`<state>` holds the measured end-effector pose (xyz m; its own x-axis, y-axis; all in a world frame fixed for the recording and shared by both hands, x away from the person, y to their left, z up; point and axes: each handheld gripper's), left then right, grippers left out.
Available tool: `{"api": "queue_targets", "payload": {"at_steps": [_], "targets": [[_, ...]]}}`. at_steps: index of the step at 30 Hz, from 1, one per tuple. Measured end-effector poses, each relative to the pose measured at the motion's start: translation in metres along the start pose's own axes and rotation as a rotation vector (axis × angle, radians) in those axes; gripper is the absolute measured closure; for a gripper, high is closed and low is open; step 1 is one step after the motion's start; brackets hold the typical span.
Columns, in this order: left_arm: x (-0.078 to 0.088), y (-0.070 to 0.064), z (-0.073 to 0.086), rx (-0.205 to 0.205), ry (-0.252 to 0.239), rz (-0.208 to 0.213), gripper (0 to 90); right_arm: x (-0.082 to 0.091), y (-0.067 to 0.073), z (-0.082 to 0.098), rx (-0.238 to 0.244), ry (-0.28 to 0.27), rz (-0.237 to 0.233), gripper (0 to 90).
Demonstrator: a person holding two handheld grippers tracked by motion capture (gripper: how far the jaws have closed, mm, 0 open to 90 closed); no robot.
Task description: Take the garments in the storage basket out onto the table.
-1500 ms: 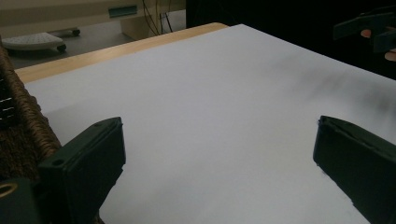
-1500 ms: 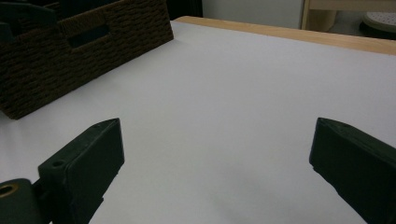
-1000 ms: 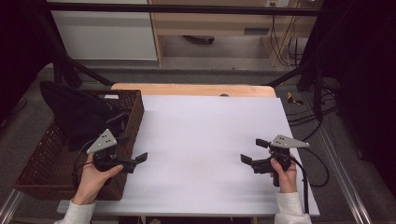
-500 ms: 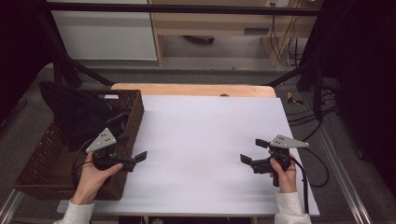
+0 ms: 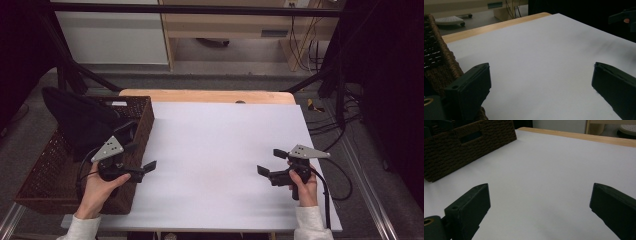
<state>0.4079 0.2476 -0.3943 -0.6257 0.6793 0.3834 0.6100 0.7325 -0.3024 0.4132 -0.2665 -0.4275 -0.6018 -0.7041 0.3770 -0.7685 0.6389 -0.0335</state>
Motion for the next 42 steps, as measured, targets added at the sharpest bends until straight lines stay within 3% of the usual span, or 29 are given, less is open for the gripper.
{"api": "queue_targets", "payload": {"at_steps": [13,42], "targets": [[0.008,0.004,-0.005,0.008,-0.019,-0.020,2.1,0.001,-0.001,0.000,-0.001,0.000,0.002,3.6],[0.040,0.030,-0.015,0.046,-0.071,-0.099,2.1,-0.003,-0.001,0.002,-0.006,0.020,0.007,3.7]]}}
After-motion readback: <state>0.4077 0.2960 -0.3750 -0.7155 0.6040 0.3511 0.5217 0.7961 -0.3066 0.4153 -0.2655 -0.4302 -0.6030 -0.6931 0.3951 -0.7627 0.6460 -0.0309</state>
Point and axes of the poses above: each handheld gripper's, and its own axes: x roughly backward along the jaws, z roughly out of its underside, y roughly to its left, and after that the axes turned 14 degrees about x, right-handed
